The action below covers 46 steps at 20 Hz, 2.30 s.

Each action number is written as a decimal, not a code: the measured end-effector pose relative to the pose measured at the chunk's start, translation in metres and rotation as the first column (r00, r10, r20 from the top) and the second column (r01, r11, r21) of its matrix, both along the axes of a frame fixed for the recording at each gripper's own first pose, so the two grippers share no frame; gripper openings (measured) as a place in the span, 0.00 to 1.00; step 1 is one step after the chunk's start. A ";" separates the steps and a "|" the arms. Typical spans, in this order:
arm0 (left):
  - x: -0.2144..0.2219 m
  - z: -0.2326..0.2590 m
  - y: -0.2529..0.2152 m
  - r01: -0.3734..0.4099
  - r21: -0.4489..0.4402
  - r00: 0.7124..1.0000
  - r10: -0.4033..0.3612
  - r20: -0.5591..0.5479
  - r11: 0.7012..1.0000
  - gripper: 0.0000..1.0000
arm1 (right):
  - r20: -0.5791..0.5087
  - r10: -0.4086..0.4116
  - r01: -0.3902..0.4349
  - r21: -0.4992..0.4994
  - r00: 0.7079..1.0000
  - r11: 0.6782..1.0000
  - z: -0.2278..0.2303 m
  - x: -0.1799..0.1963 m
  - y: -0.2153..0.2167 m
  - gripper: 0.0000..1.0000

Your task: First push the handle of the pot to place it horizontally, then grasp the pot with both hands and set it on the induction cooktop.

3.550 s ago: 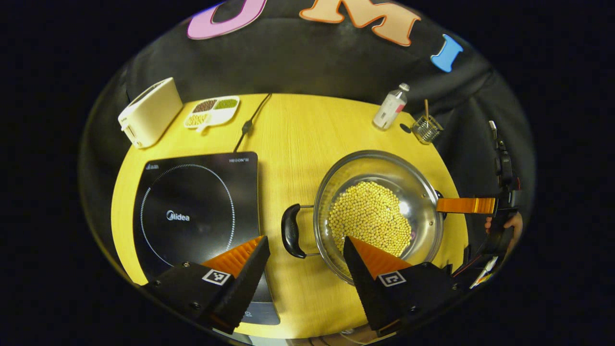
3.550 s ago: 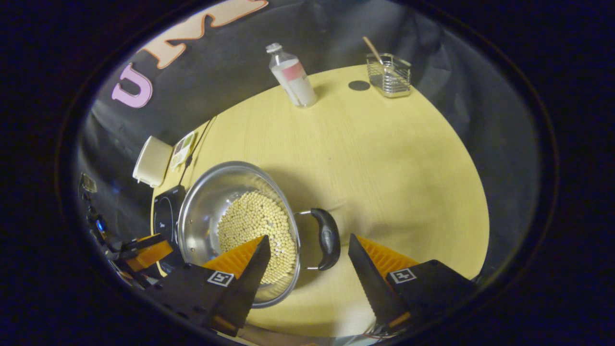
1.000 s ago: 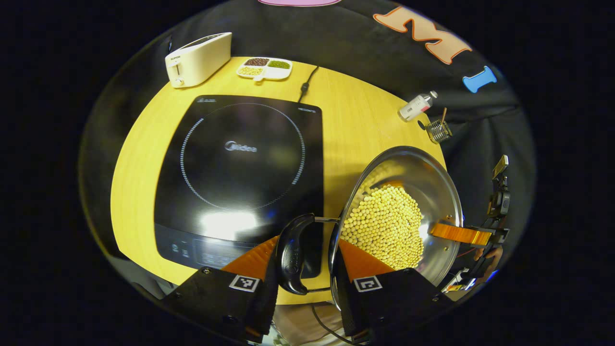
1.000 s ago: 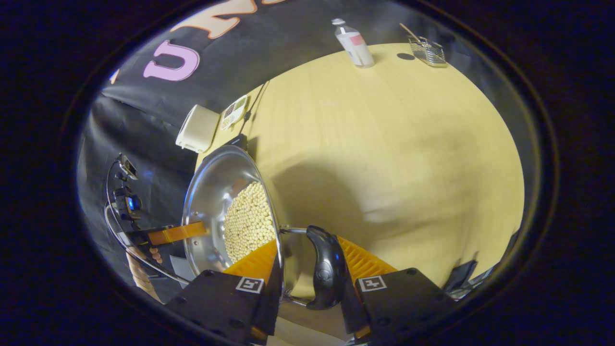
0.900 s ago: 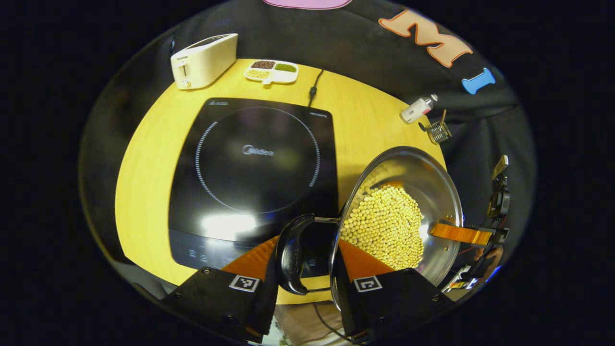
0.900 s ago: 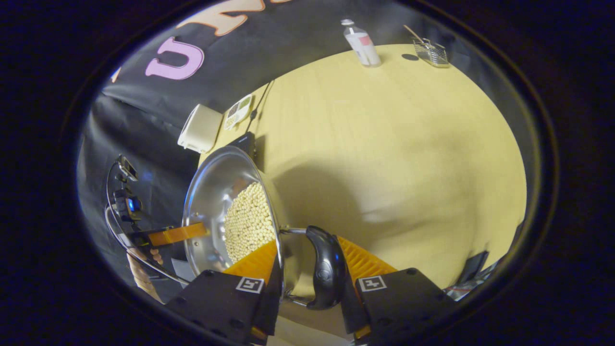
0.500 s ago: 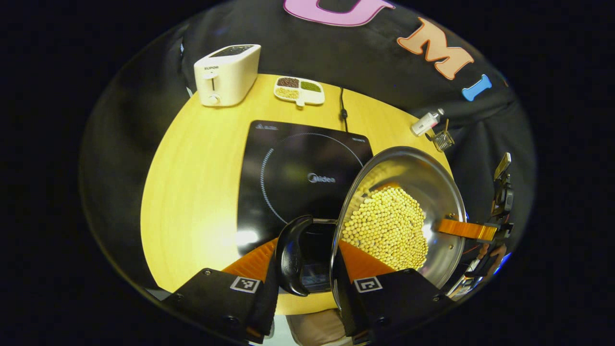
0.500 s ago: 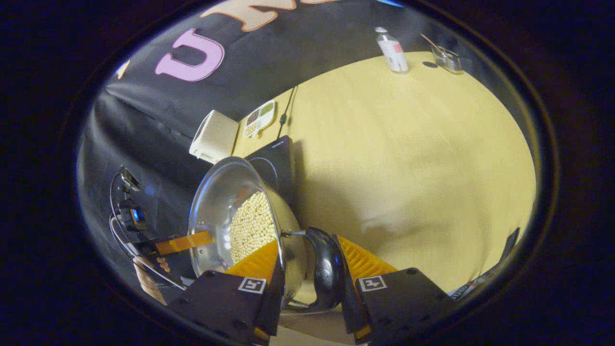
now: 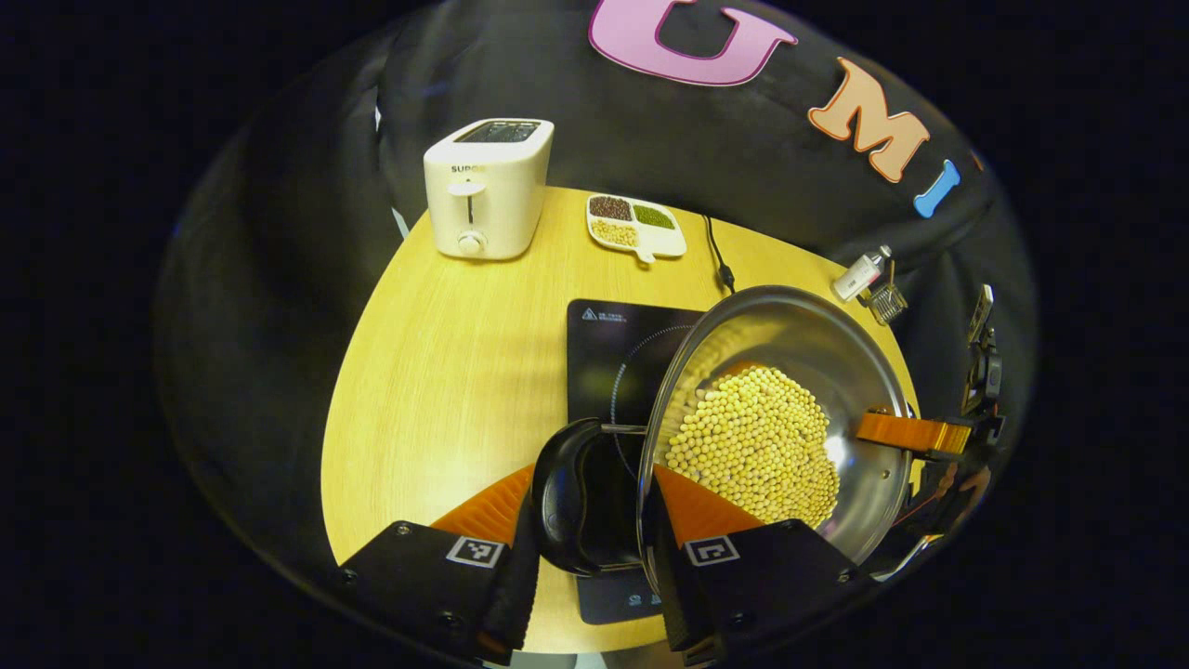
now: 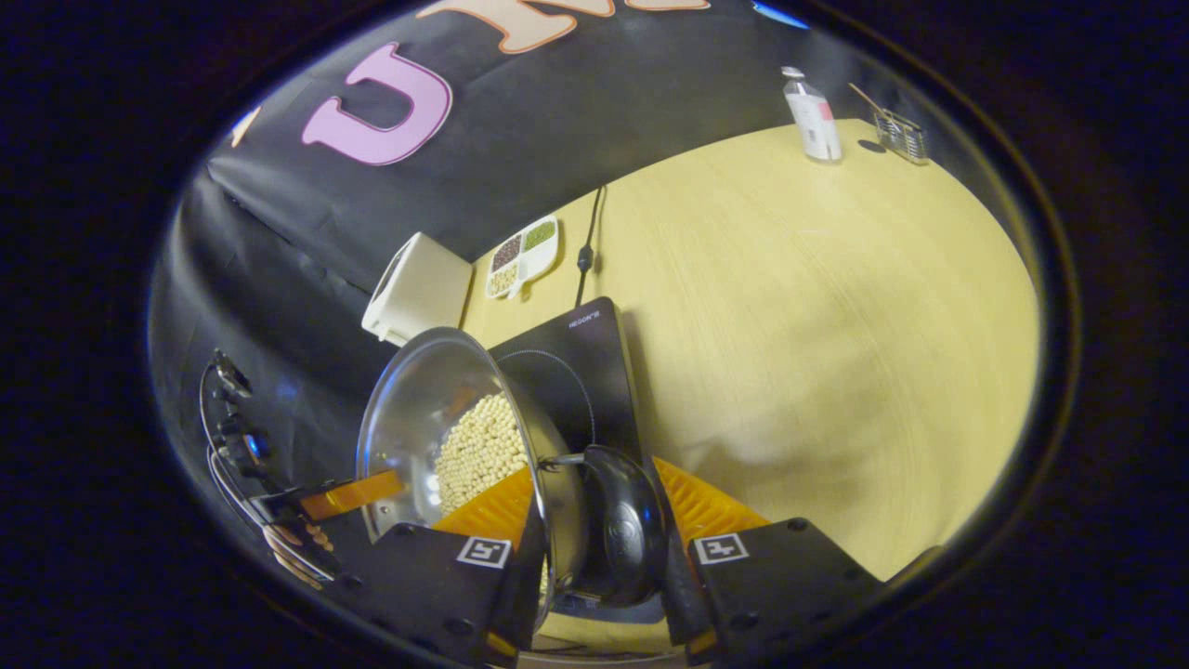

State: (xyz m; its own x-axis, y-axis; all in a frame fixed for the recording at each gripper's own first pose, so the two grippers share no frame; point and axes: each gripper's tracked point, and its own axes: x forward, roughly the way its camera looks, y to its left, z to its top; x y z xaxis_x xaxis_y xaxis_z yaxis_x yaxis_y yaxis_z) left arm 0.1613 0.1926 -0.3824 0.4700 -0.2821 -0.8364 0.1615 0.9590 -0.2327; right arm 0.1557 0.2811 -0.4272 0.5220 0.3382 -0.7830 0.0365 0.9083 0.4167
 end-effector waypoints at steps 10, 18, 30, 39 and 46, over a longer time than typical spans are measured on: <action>0.024 -0.015 0.004 -0.032 -0.006 0.999 0.032 0.009 0.999 0.56 | 0.019 0.006 -0.005 -0.051 1.000 0.999 -0.026 0.041 0.013 0.50; 0.029 -0.012 0.002 -0.029 -0.012 0.999 0.030 0.035 0.999 0.59 | 0.012 0.012 -0.011 -0.064 1.000 0.998 -0.035 0.040 0.012 0.51; 0.028 0.033 0.015 -0.143 0.058 0.972 0.129 0.196 0.988 0.98 | 0.171 -0.101 0.104 -0.008 0.980 0.995 0.026 0.052 0.003 1.00; 0.024 0.100 -0.020 -0.092 0.107 0.933 0.048 0.356 0.990 0.97 | 0.359 -0.131 0.188 -0.126 0.924 0.974 0.114 0.017 -0.061 1.00; 0.024 0.193 -0.095 -0.026 0.110 0.831 -0.040 0.554 0.994 0.96 | 0.542 -0.091 0.221 -0.180 0.835 0.958 0.212 0.003 -0.113 1.00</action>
State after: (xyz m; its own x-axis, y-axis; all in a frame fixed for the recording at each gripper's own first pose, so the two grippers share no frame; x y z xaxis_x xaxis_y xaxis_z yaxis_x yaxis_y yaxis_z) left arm 0.1856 0.0972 -0.1895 0.8623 -0.2106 -0.4605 0.2387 0.9711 0.0028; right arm 0.1588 0.1686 -0.2147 0.9051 0.0651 -0.4202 0.0216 0.9799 0.1984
